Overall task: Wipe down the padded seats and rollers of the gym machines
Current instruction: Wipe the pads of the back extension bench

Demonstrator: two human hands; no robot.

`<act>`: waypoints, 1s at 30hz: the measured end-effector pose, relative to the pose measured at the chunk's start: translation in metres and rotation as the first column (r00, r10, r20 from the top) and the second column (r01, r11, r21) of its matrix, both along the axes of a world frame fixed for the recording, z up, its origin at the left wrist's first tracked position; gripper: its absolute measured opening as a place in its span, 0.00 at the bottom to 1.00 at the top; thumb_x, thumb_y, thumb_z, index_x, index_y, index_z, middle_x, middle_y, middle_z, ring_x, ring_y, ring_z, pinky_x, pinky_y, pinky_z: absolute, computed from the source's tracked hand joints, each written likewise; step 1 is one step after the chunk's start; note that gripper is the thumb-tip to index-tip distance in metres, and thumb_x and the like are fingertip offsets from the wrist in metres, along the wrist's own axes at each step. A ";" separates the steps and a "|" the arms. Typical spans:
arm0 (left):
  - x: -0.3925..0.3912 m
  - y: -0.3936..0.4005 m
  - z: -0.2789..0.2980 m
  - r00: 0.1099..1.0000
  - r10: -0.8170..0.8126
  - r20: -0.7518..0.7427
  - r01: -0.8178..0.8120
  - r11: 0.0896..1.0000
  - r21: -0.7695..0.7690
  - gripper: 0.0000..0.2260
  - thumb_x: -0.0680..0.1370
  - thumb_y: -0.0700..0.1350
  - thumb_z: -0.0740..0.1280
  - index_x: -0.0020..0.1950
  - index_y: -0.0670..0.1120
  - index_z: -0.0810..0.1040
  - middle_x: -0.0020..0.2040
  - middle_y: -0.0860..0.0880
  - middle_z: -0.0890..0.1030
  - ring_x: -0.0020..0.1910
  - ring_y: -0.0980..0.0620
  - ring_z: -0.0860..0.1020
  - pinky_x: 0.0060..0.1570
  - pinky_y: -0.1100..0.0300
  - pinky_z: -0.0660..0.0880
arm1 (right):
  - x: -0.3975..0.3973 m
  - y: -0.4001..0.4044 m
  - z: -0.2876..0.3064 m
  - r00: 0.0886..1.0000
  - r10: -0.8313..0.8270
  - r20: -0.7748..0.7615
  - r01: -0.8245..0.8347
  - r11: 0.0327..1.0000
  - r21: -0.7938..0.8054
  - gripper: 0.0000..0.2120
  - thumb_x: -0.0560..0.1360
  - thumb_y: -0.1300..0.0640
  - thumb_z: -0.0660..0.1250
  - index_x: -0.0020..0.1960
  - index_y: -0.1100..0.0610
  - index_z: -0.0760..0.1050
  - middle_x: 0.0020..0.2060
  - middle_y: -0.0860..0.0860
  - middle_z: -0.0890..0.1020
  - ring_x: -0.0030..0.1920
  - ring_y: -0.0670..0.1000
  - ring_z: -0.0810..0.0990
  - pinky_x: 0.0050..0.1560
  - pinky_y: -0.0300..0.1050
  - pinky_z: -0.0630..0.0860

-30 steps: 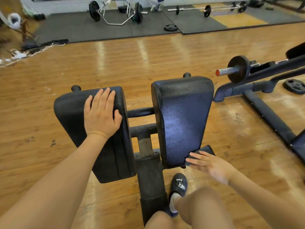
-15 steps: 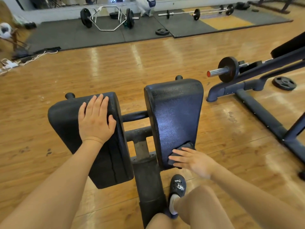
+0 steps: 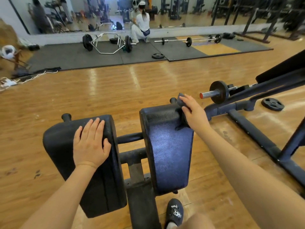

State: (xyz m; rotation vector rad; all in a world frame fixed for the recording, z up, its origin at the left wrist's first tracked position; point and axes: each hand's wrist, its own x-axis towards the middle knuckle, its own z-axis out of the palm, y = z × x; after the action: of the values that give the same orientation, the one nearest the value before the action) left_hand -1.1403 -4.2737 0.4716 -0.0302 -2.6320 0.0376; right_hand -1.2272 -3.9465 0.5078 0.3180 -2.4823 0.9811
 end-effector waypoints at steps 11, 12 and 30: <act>0.000 -0.001 0.000 1.000 -0.004 0.014 0.004 1.000 -0.004 0.26 0.74 0.50 0.52 0.68 0.39 0.70 0.67 0.39 0.72 0.68 0.41 0.68 0.69 0.46 0.57 | 0.068 -0.022 -0.088 0.976 -0.188 -0.115 0.183 0.982 -0.052 0.22 0.71 0.73 0.55 0.62 0.62 0.75 0.66 0.55 0.70 0.70 0.53 0.62 0.68 0.33 0.52; 0.000 -0.001 0.000 1.000 -0.007 0.013 0.007 1.000 -0.003 0.26 0.74 0.50 0.52 0.68 0.38 0.70 0.67 0.39 0.72 0.68 0.41 0.68 0.68 0.45 0.57 | 0.082 -0.022 -0.106 0.978 -0.188 -0.093 0.186 0.982 -0.031 0.24 0.70 0.74 0.55 0.62 0.62 0.75 0.66 0.53 0.69 0.69 0.52 0.60 0.68 0.30 0.51; -0.002 -0.002 -0.004 1.000 -0.003 -0.025 0.003 1.000 -0.016 0.26 0.74 0.49 0.53 0.68 0.38 0.71 0.67 0.39 0.73 0.68 0.41 0.68 0.69 0.46 0.57 | 0.004 0.013 -0.026 0.942 0.173 0.289 0.167 0.506 -0.846 0.14 0.81 0.62 0.54 0.61 0.51 0.72 0.58 0.49 0.77 0.51 0.44 0.78 0.40 0.36 0.77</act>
State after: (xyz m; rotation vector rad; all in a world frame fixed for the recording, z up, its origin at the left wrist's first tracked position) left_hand -1.1427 -4.2753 0.4681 -0.0385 -2.6065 0.0573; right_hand -1.2230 -3.9330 0.4817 -0.2157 -1.8599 2.2828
